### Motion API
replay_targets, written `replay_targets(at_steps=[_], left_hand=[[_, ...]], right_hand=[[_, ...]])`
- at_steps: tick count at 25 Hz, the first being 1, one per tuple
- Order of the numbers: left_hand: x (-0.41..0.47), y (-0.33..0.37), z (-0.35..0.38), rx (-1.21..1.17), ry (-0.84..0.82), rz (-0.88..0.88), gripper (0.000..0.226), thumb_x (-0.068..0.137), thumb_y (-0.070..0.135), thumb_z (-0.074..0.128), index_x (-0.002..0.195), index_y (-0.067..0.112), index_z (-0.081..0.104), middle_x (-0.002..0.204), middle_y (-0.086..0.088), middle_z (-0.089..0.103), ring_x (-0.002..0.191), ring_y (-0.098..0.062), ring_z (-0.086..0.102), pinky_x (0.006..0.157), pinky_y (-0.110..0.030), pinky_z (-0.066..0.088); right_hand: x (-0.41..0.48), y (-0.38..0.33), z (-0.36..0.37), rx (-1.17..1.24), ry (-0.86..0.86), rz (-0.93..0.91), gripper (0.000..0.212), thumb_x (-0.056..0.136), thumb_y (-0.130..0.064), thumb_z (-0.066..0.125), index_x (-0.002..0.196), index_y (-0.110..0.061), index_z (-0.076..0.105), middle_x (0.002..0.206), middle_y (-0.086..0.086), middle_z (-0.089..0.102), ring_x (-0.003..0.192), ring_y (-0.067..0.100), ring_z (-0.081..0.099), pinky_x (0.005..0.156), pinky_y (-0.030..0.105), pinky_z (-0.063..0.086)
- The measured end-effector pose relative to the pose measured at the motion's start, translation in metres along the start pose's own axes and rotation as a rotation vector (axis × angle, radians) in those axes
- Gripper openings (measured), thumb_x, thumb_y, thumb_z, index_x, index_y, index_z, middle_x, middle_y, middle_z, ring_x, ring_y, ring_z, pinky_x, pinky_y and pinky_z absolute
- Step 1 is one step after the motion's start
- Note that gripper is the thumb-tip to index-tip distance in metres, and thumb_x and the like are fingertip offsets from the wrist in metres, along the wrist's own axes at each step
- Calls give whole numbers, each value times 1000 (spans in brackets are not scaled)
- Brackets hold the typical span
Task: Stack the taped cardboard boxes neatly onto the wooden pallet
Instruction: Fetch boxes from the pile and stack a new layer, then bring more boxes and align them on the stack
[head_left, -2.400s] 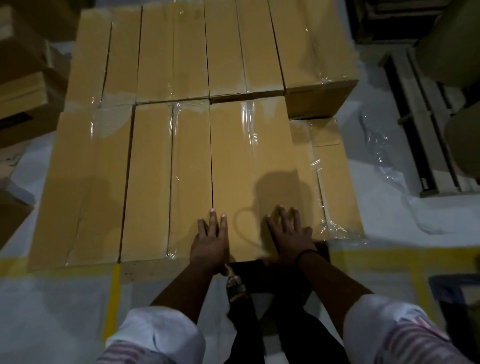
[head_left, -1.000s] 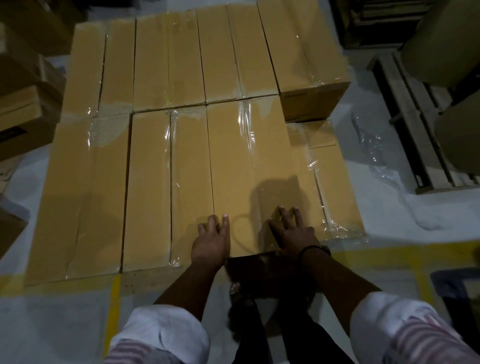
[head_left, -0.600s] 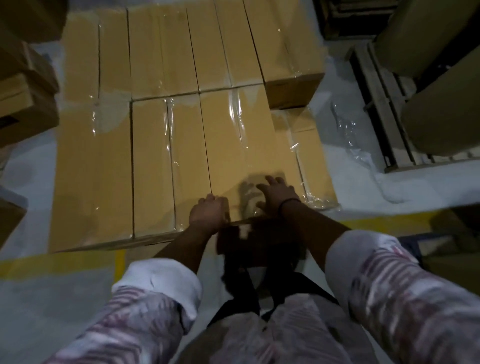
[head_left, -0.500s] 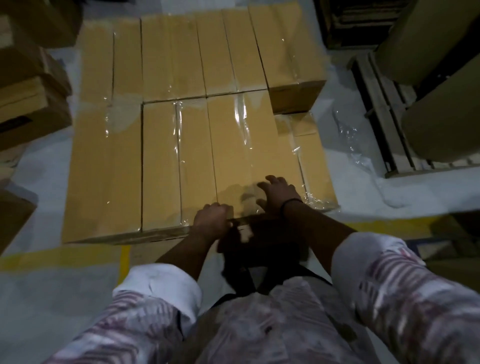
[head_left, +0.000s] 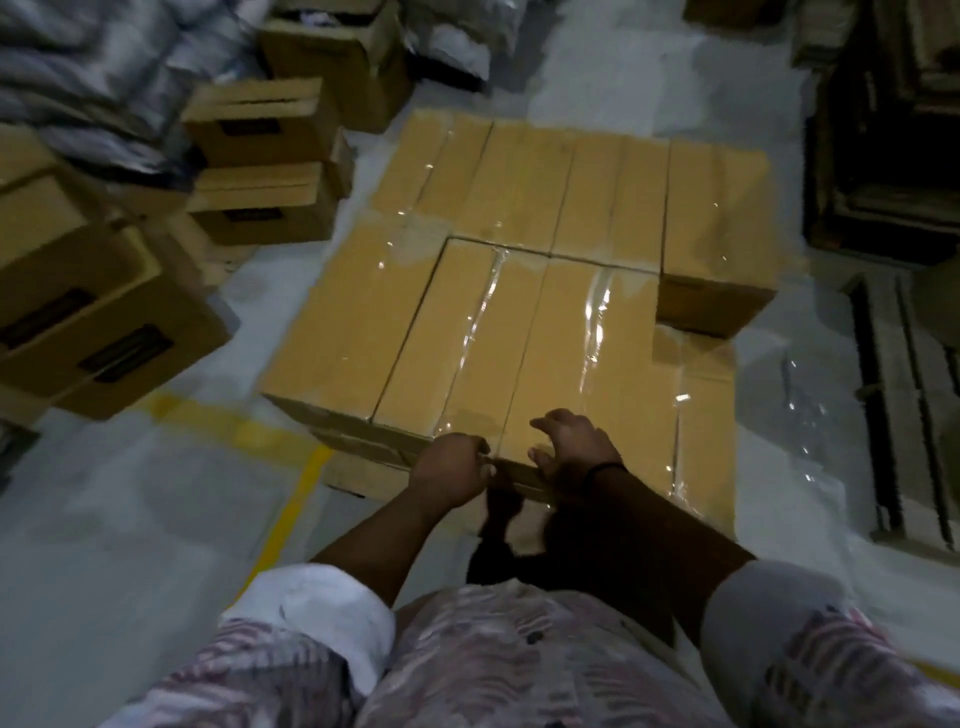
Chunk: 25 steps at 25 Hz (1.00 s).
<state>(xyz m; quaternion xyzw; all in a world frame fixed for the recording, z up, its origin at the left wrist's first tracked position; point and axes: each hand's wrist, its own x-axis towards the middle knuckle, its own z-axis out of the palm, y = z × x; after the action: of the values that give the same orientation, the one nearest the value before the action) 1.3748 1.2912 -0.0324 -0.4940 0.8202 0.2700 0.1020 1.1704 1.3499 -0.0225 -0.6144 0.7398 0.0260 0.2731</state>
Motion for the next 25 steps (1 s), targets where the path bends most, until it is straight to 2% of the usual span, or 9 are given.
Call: replay_targets(at_steps=[3,6,11,14,17,20,25], left_hand=[[-36,-21,-13,-86,122,-145,42,91,48,66,127,25,68,121,0,71,112,-23,66,89,-33,54],[-68,-50,-20,-110,180,-251,40,93,49,64,122,23,69,118,-1,72,109,-24,66,85,-35,56],[-123,-104,-30,-226,312,-396,42,94,51,63,126,25,71,125,3,71,112,-21,66,90,-34,55],[-149,-139,-35,-272,388,-459,42,94,51,63,126,25,71,124,5,71,114,-18,65,92,-33,55],[-174,-186,-35,-324,435,-557,36,93,50,64,122,29,72,118,10,72,112,-13,65,89,-28,52],[-196,-241,-35,-367,443,-620,37,94,51,63,123,30,71,121,12,71,114,-12,65,91,-28,51],[-232,-350,-60,-399,470,-682,39,93,54,63,124,31,70,122,15,70,114,-9,64,91,-24,49]], right_hand=[[4,-24,-8,-10,49,-116,52,96,-47,55,144,-31,47,150,0,43,132,27,45,105,43,44],[12,-60,-11,11,86,-212,52,95,-47,57,143,-30,49,150,1,44,132,27,45,104,42,45],[10,-144,-3,-41,37,-417,51,95,-44,58,143,-31,49,150,1,43,132,27,44,106,43,43],[17,-194,5,-65,0,-519,53,91,-45,58,139,-25,53,144,3,49,125,31,51,100,45,48],[31,-250,17,-78,-45,-578,55,90,-45,59,139,-19,53,141,6,50,120,33,53,97,44,49],[48,-310,31,-92,-62,-651,56,91,-50,55,140,-23,52,143,6,49,120,32,53,97,43,49],[82,-417,65,-64,-38,-737,52,96,-48,58,142,-26,52,146,2,51,133,25,48,106,34,41]])
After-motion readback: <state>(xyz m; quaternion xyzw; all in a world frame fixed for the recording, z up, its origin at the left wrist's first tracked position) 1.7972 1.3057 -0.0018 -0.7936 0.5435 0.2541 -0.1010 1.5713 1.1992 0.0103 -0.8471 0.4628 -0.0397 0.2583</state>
